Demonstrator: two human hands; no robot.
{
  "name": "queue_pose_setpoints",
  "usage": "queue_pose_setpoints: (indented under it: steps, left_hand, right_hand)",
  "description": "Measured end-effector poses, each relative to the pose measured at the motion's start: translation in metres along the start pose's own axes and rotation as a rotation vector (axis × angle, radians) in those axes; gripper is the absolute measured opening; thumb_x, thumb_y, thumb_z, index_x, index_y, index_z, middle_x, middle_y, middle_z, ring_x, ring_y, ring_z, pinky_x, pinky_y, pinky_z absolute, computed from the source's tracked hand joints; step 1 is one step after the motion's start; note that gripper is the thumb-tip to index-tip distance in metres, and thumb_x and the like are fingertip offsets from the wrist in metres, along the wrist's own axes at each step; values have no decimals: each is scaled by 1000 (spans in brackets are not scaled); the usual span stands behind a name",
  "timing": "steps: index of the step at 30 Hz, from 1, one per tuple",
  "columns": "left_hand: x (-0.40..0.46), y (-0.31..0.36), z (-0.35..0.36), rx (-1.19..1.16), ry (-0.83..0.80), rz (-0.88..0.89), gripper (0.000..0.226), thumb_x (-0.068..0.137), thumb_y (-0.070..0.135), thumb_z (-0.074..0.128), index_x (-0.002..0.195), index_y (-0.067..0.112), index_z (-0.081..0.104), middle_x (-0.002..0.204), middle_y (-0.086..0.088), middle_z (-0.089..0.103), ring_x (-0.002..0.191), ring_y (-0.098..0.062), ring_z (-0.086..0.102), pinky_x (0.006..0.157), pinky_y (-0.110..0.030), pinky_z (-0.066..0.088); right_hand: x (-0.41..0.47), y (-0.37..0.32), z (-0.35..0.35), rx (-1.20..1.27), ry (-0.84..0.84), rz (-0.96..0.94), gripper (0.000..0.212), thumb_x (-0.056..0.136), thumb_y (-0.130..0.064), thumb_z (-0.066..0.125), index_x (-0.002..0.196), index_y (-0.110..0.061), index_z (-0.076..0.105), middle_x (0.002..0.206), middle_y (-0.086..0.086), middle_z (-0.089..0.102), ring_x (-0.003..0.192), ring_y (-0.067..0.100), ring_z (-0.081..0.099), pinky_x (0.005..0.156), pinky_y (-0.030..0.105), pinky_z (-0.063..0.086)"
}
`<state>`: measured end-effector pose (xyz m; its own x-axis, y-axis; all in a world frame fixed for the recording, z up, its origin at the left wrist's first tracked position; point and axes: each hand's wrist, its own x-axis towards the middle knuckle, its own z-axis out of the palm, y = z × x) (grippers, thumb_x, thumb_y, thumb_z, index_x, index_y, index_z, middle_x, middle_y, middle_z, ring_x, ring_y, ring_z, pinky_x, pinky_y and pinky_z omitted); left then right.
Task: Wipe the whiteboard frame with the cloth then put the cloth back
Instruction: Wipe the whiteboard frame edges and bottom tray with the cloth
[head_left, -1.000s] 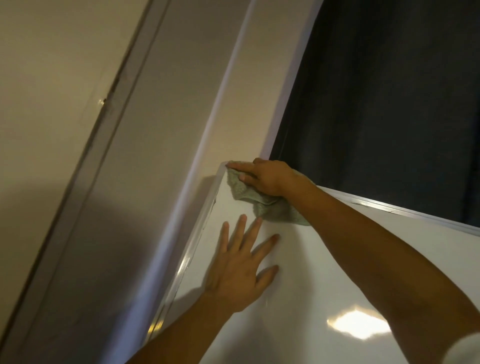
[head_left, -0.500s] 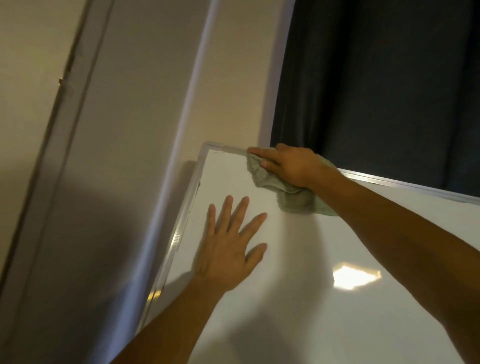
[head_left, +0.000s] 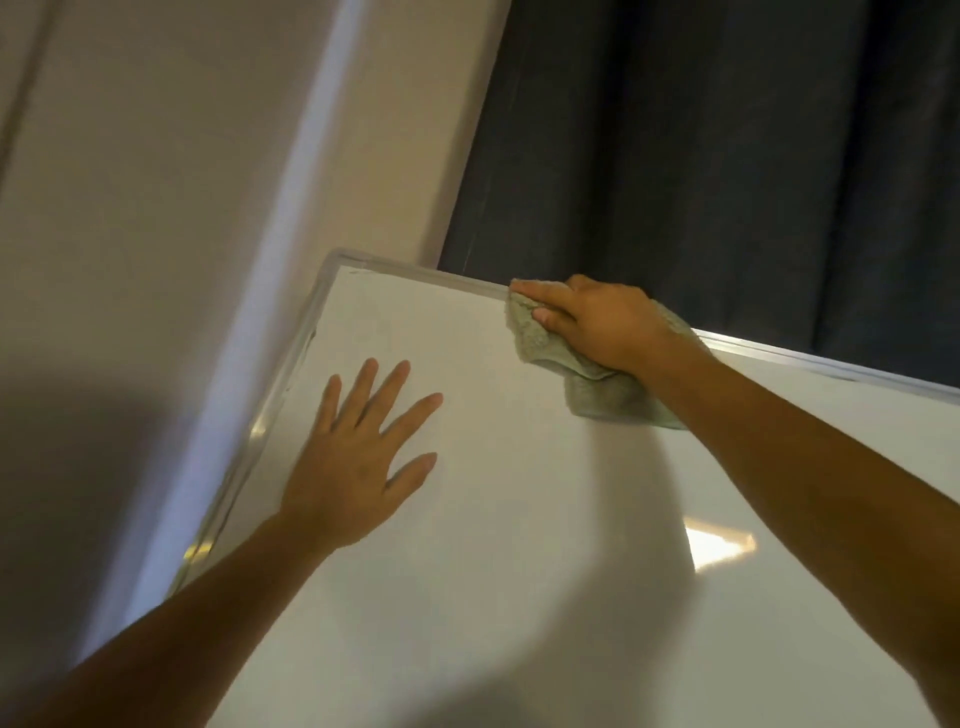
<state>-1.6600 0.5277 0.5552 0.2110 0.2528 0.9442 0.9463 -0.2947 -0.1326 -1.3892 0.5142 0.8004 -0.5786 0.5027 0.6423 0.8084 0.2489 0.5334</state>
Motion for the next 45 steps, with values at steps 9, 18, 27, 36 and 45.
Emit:
queue_pose_setpoints:
  steps: [9, 18, 27, 36, 45]
  left_hand:
    - [28, 109, -21, -44, 58, 161, 62, 102, 55, 46, 159, 31, 44, 174, -8, 28, 162, -36, 22, 127, -65, 21]
    - [48, 218, 20, -96, -47, 220, 73, 106, 71, 29, 168, 34, 20, 178, -4, 5, 165, -32, -6, 129, -68, 6]
    - [53, 222, 25, -86, -46, 219, 75, 102, 76, 27, 166, 37, 23, 178, -5, 11, 165, -34, 0, 128, -70, 9]
    - [51, 212, 18, -12, 84, 247, 76, 102, 74, 37, 166, 35, 26, 178, -4, 14, 165, -34, 8, 128, -67, 13]
    - [51, 224, 1, 88, -17, 219, 75, 103, 70, 29, 167, 32, 24, 178, -9, 9, 165, -35, 4, 130, -64, 11]
  right_hand:
    - [14, -5, -3, -30, 57, -68, 46, 100, -63, 17, 146, -60, 20, 121, 6, 58, 99, 33, 62, 73, 41, 42]
    - [23, -9, -6, 99, -91, 38, 44, 102, -57, 30, 146, -58, 28, 133, 8, 54, 116, 32, 55, 93, 45, 43]
    - [-8, 20, -16, 103, -78, 52, 44, 102, -55, 34, 146, -56, 32, 130, 12, 56, 118, 35, 53, 95, 45, 43]
    - [-72, 91, -35, 146, -43, 81, 41, 101, -56, 37, 142, -58, 37, 131, 5, 59, 117, 32, 55, 96, 45, 44]
    - [-173, 200, -52, 181, 6, 128, 41, 99, -55, 43, 140, -56, 42, 133, 7, 59, 123, 34, 52, 101, 46, 41]
